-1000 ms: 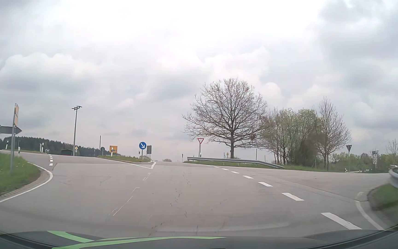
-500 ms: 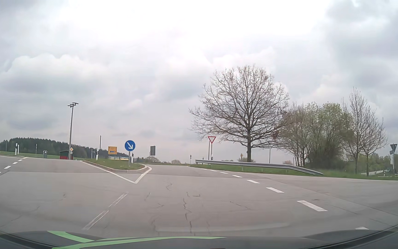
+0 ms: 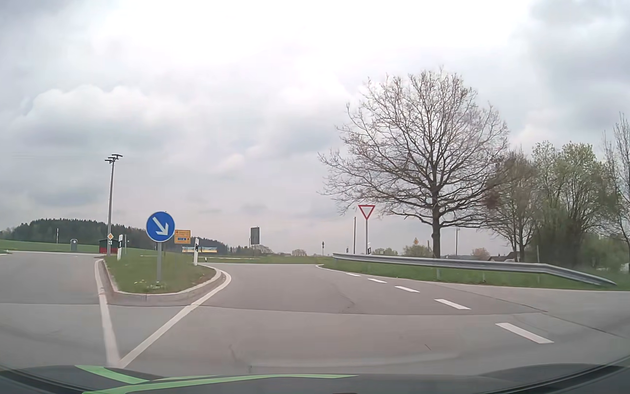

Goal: Follow the waypoints while adhering to traffic rules and regulations

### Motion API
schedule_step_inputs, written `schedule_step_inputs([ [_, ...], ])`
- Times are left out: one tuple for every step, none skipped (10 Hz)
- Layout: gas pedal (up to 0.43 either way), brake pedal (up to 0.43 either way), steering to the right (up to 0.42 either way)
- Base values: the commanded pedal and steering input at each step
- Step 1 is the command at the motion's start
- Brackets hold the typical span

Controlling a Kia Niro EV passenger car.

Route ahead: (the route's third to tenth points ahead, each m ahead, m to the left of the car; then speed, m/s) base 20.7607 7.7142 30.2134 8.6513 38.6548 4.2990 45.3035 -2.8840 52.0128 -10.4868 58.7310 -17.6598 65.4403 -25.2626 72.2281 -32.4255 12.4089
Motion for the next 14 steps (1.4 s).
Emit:
schedule_step_inputs([
  [0.0,0.22,-0.038],
  [0.0,0.226,-0.038],
  [0.0,0.226,-0.039],
  [0.0,0.226,-0.04],
  [0.0,0.232,-0.04],
  [0.0,0.232,-0.042],
  [0.0,0.238,-0.043],
  [0.0,0.25,-0.043],
  [0.0,0.256,-0.041],
  [0.0,0.262,-0.039],
  [0.0,0.268,-0.038],
  [0.0,0.274,-0.036],
  [0.0,0.274,-0.031],
  [0.0,0.274,-0.023],
])
